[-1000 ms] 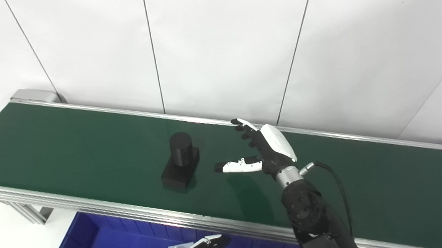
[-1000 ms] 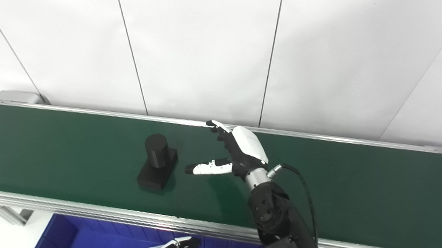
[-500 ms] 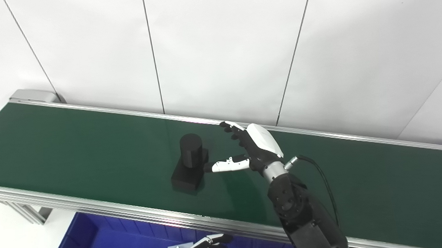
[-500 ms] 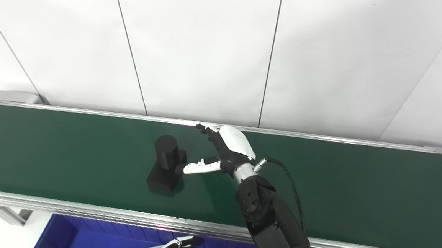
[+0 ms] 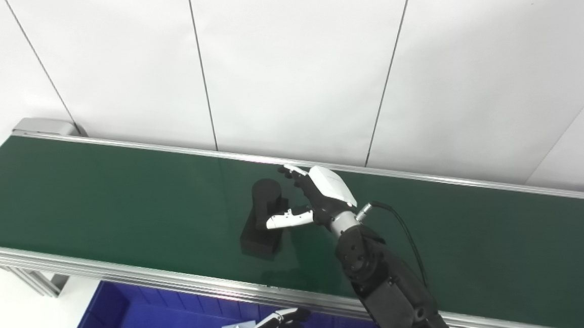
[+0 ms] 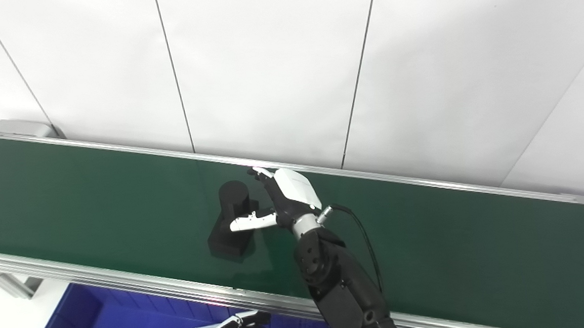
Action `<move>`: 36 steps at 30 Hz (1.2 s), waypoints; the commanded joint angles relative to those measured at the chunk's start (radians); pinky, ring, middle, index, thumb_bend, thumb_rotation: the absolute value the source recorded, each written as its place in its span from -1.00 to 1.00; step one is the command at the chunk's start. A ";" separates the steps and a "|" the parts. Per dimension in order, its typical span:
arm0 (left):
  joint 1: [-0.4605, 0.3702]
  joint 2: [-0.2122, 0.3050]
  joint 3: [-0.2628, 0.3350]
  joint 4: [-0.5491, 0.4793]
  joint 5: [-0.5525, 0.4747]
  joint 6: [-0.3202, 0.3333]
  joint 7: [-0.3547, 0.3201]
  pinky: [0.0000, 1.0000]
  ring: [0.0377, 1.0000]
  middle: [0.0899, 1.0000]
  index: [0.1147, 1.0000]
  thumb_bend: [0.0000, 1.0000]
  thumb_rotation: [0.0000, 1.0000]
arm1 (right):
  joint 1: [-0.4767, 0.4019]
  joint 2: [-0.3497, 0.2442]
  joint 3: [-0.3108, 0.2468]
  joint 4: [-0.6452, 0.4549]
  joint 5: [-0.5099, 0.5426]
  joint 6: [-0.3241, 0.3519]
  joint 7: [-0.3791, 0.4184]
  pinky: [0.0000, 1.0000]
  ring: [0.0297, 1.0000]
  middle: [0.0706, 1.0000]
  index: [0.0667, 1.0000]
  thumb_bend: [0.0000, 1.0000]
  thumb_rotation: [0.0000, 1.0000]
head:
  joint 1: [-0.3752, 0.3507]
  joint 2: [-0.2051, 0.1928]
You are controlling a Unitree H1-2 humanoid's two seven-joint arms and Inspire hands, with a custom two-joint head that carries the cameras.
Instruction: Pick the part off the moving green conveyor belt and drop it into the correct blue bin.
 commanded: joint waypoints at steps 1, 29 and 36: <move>-0.010 -0.001 -0.005 -0.014 0.018 -0.033 0.022 0.20 0.40 0.51 0.50 1.00 -0.22 | -0.055 0.035 0.004 -0.001 0.010 -0.056 -0.023 0.52 0.67 0.76 0.78 0.84 0.05 | 0.003 0.002; 0.008 0.001 0.010 -0.040 0.004 -0.033 0.010 0.23 0.42 0.53 0.51 1.00 -0.21 | -0.017 0.078 -0.017 0.190 0.027 -0.251 -0.396 -0.17 -0.12 -0.20 0.02 0.03 -1.00 | -0.004 0.026; 0.015 0.009 0.031 -0.056 -0.004 -0.033 -0.020 0.21 0.43 0.55 0.51 1.00 -0.21 | 0.047 0.045 -0.025 0.041 0.002 -0.232 -0.420 -0.26 -0.12 -0.19 0.02 0.03 -1.00 | -0.029 0.046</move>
